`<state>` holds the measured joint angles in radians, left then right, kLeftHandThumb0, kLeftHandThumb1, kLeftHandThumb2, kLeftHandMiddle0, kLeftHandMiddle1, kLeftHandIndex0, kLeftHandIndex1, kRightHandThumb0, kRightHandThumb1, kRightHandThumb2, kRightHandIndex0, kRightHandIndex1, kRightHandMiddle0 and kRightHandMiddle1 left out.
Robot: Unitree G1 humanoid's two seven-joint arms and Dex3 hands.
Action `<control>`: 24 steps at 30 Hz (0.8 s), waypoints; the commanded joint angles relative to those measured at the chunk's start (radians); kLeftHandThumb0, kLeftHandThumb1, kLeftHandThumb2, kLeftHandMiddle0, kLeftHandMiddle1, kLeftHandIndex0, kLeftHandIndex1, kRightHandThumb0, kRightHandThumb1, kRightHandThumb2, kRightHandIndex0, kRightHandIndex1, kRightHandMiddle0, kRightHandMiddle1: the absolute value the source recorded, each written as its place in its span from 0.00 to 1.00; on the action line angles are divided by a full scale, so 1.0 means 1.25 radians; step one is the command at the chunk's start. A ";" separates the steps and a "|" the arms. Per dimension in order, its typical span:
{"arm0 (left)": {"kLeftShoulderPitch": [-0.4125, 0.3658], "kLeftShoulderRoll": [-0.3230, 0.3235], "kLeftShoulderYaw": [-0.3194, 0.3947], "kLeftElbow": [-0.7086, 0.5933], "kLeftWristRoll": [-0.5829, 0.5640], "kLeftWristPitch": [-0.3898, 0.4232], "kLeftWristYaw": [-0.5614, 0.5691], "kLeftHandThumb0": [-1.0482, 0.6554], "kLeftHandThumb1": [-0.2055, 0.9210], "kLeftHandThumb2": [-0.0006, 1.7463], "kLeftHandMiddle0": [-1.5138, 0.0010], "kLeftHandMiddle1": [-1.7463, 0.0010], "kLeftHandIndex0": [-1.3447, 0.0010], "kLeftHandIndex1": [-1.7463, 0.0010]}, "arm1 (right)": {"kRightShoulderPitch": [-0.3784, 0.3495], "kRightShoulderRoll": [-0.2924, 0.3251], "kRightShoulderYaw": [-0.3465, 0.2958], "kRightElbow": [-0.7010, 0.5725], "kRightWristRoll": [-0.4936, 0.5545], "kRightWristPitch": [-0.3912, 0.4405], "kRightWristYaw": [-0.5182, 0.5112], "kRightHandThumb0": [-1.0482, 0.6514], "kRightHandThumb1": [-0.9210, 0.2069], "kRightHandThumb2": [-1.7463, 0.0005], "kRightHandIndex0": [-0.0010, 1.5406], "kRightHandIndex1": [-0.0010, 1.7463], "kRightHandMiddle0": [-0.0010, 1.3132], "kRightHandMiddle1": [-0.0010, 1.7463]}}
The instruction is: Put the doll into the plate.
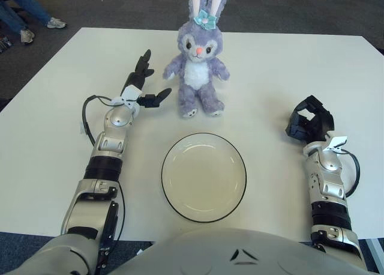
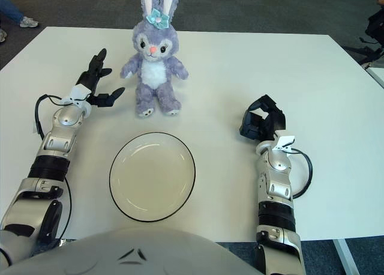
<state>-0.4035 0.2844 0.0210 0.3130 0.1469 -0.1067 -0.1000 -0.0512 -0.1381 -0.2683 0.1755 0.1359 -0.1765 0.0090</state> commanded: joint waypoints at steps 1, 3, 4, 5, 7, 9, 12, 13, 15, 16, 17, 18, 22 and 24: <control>-0.023 0.000 0.004 -0.006 -0.011 0.016 -0.009 0.30 0.44 0.52 1.00 0.56 1.00 1.00 | 0.027 0.020 0.006 0.031 0.003 0.010 -0.002 0.32 0.60 0.20 0.79 1.00 0.51 1.00; -0.029 -0.002 0.006 -0.003 -0.019 0.021 -0.010 0.30 0.43 0.52 1.00 0.57 1.00 1.00 | 0.027 0.020 0.006 0.031 0.004 0.010 -0.002 0.32 0.60 0.20 0.79 1.00 0.51 1.00; -0.031 -0.003 0.007 -0.001 -0.023 0.023 -0.011 0.29 0.43 0.52 1.00 0.58 1.00 1.00 | 0.027 0.020 0.006 0.031 0.004 0.010 -0.001 0.32 0.60 0.20 0.79 1.00 0.51 1.00; -0.036 -0.006 0.010 0.002 -0.034 0.026 -0.013 0.29 0.43 0.52 1.00 0.58 1.00 1.00 | 0.027 0.020 0.006 0.031 0.004 0.011 -0.002 0.32 0.60 0.20 0.79 1.00 0.51 1.00; -0.045 -0.012 0.016 0.010 -0.051 0.029 -0.016 0.26 0.48 0.49 1.00 0.58 1.00 1.00 | 0.027 0.021 0.006 0.031 0.005 0.013 -0.002 0.32 0.60 0.20 0.79 1.00 0.51 1.00; -0.051 -0.014 0.019 0.016 -0.061 0.028 -0.017 0.23 0.53 0.46 1.00 0.58 1.00 1.00 | 0.027 0.021 0.006 0.031 0.005 0.014 -0.002 0.32 0.60 0.20 0.79 1.00 0.51 1.00; -0.058 -0.015 0.019 0.024 -0.065 0.024 -0.012 0.20 0.60 0.42 1.00 0.57 1.00 1.00 | 0.025 0.020 0.006 0.032 0.005 0.016 -0.003 0.32 0.60 0.20 0.79 1.00 0.51 1.00; -0.061 -0.015 0.019 0.028 -0.065 0.022 -0.010 0.19 0.63 0.40 1.00 0.57 1.00 1.00 | 0.025 0.020 0.006 0.033 0.004 0.017 -0.004 0.32 0.59 0.20 0.79 1.00 0.51 1.00; -0.065 -0.014 0.018 0.031 -0.065 0.022 -0.010 0.18 0.66 0.38 1.00 0.57 1.00 1.00 | 0.024 0.020 0.006 0.034 0.004 0.017 -0.004 0.32 0.60 0.20 0.80 1.00 0.51 1.00; -0.067 -0.013 0.018 0.032 -0.066 0.024 -0.012 0.17 0.68 0.37 0.99 0.57 1.00 1.00 | 0.024 0.020 0.006 0.034 0.005 0.018 -0.004 0.32 0.60 0.20 0.80 1.00 0.51 1.00; -0.069 -0.013 0.017 0.032 -0.067 0.025 -0.013 0.17 0.69 0.37 0.99 0.57 1.00 1.00 | 0.024 0.020 0.006 0.034 0.005 0.018 -0.004 0.32 0.60 0.20 0.79 1.00 0.51 1.00; -0.070 -0.012 0.017 0.033 -0.067 0.026 -0.014 0.17 0.71 0.36 0.99 0.57 1.00 1.00 | 0.024 0.020 0.006 0.034 0.005 0.018 -0.004 0.32 0.60 0.20 0.79 1.00 0.51 1.00; -0.080 -0.006 0.013 0.037 -0.073 0.033 -0.031 0.15 0.77 0.33 0.98 0.56 1.00 1.00 | 0.023 0.020 0.005 0.035 0.006 0.019 -0.002 0.32 0.60 0.20 0.79 1.00 0.51 1.00; -0.086 -0.005 0.012 0.040 -0.076 0.035 -0.037 0.15 0.78 0.33 0.98 0.56 1.00 1.00 | 0.021 0.019 0.005 0.039 0.007 0.018 -0.001 0.32 0.59 0.20 0.79 1.00 0.51 1.00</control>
<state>-0.4752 0.2694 0.0360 0.3549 0.0590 -0.0738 -0.1245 -0.0543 -0.1381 -0.2676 0.1778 0.1368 -0.1754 0.0091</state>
